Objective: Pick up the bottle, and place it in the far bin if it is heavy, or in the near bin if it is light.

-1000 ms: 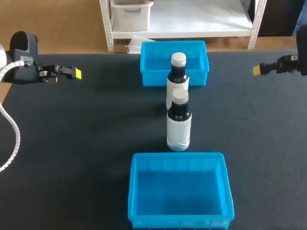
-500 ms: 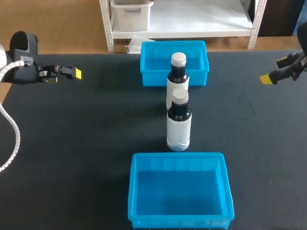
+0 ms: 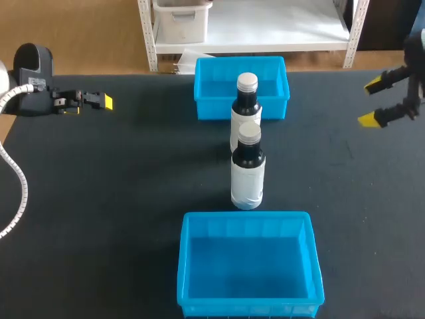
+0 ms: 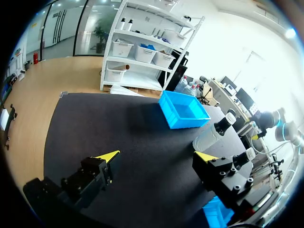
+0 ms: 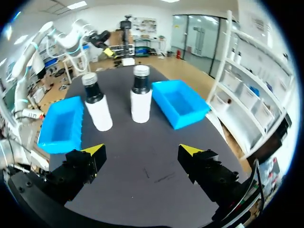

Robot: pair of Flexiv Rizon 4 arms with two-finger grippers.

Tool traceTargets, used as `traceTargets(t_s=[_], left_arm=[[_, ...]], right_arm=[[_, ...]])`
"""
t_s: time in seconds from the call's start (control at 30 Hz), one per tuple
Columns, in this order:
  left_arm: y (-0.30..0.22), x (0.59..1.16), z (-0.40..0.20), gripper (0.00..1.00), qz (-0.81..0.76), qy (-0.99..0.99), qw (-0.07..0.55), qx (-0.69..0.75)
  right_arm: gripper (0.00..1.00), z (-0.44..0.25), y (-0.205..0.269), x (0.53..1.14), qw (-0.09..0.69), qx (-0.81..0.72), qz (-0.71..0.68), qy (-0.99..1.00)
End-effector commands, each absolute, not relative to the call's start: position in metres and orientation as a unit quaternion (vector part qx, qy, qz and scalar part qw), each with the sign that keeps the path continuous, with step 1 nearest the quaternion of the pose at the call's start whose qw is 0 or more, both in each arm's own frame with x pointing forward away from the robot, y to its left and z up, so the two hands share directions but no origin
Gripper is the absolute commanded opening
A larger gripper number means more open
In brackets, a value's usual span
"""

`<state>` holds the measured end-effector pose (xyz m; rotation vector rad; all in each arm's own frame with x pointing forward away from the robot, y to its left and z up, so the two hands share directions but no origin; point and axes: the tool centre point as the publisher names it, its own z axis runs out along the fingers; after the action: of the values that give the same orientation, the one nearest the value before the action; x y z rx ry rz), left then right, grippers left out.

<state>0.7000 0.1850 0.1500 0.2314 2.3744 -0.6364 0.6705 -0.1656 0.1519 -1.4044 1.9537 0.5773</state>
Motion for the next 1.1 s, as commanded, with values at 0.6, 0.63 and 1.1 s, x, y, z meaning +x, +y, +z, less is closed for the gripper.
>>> traceTargets(t_s=[0.6,0.63,1.1], left_arm=[[0.185,0.7,0.15,1.0,-0.243,0.908,0.33,0.088],[0.185,0.7,0.15,1.0,-0.243,0.908,0.33,0.088],[0.185,0.7,0.15,1.0,-0.243,0.908,0.33,0.088]], right_arm=[[1.0,0.135,-0.073,0.625,0.309,-0.604,0.28,0.679],[1.0,0.136,-0.069,0.624,0.308,-0.605,0.278,0.679],[1.0,0.132,-0.015,0.618,0.289,-0.635,0.298,0.652]])
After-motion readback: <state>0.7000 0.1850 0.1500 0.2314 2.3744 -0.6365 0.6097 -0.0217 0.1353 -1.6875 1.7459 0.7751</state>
